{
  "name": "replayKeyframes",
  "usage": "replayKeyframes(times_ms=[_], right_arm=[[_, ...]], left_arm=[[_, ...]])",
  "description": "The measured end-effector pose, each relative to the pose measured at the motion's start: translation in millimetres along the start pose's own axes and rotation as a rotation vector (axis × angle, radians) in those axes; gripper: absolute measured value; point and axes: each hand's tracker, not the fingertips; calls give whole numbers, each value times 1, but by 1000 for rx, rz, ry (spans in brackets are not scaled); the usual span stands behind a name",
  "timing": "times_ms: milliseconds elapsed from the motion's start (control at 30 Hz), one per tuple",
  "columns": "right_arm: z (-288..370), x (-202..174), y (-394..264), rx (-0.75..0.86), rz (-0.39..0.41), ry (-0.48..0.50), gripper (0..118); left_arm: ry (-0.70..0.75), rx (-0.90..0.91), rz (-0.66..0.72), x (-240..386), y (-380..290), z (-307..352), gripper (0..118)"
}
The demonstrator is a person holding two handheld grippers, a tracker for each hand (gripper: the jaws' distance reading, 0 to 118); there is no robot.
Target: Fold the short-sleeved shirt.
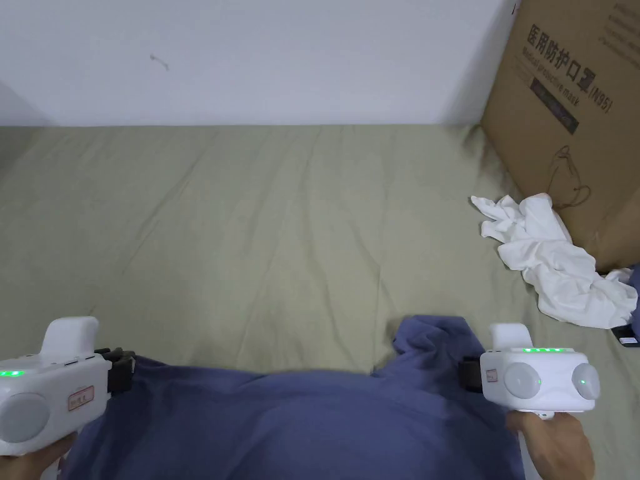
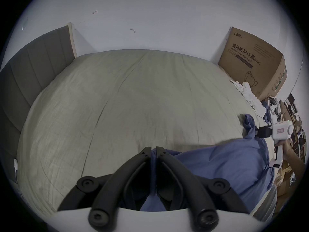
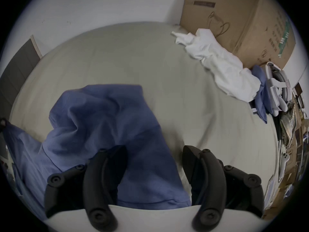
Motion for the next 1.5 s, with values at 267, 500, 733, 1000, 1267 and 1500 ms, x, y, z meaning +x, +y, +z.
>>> replayKeyframes(times_ms=[267,500,733,1000,1267,1500], right_arm=[[48,-4,-7,118,44,-5,5],[136,5,-30,272,36,60,5],[230,24,-90,408,-43,175,5],[283,30,-178,405,-78,236,5],[243,32,-253,247,-135,197,5],[197,39,-280,165,-229,148,5]], left_arm=[[5,6,75,-7,-12,10,9],[-1,41,142,-13,-29,50,9],[11,81,158,-21,-62,113,9],[-20,69,225,-38,-124,163,9],[6,-25,265,-36,-203,150,9],[54,-57,219,-44,-242,118,9]])
